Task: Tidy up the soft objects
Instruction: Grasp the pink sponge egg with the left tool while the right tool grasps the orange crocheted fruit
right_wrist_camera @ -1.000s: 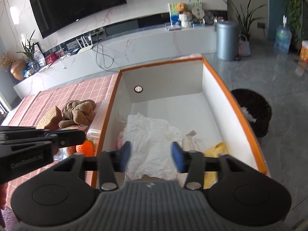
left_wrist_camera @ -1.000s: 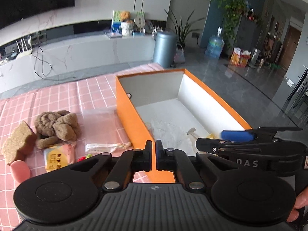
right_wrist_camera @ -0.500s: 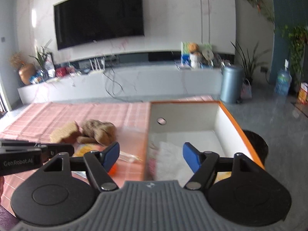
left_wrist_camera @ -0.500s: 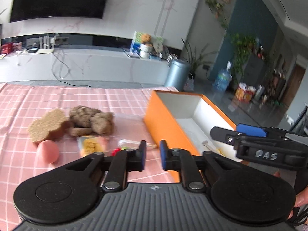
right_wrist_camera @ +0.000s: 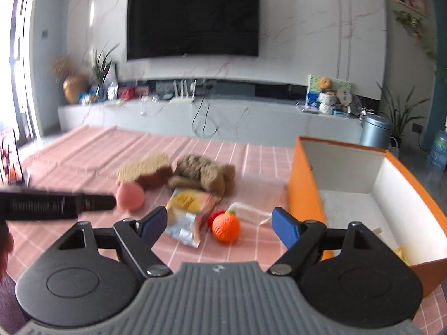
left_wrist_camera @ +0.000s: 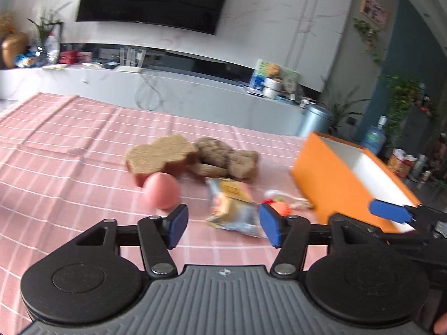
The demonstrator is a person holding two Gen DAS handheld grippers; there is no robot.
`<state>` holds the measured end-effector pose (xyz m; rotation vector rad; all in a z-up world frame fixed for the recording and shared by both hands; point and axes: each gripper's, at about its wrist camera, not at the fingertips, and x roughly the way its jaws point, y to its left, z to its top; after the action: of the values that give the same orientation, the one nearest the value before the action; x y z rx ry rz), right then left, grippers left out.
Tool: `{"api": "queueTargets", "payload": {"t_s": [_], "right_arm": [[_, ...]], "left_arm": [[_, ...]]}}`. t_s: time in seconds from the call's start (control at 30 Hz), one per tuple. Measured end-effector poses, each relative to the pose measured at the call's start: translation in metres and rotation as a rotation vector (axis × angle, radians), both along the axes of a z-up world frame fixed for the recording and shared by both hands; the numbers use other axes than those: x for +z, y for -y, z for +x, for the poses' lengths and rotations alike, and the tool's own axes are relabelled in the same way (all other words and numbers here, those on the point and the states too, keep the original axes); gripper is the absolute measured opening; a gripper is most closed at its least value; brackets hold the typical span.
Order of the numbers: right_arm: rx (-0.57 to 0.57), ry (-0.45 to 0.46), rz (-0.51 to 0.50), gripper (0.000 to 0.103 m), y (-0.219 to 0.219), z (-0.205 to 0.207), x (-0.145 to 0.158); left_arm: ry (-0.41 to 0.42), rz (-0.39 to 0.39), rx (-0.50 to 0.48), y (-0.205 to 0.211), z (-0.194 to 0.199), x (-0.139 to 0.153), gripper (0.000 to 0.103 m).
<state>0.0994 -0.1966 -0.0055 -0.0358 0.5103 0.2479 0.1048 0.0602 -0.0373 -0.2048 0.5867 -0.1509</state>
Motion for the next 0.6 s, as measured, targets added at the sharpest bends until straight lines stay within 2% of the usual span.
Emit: {"api": "queueTargets", "payload": {"t_s": [0.3,0.33,0.43,0.6], "right_arm": [[0.003,-0.116,-0.063,0.08,-0.019,0.043,-0.035],[0.001,-0.12,-0.075,0.073,-0.022,0.046,-0.039],[0.005,-0.124,-0.107,0.064,-0.029,0.063,-0.049],[-0.009,-0.159,-0.116,0.061,-0.033,0.094,-0.065]], "left_arm": [[-0.033,0.041,0.067,-0.016,0.038,-0.03,0.071],[-0.037,0.045,0.07,-0.017,0.044,-0.032,0.071],[-0.045,0.061,0.084,-0.019,0.059,-0.039,0.071],[-0.065,0.088,0.098,-0.025,0.085,-0.053,0.072]]}}
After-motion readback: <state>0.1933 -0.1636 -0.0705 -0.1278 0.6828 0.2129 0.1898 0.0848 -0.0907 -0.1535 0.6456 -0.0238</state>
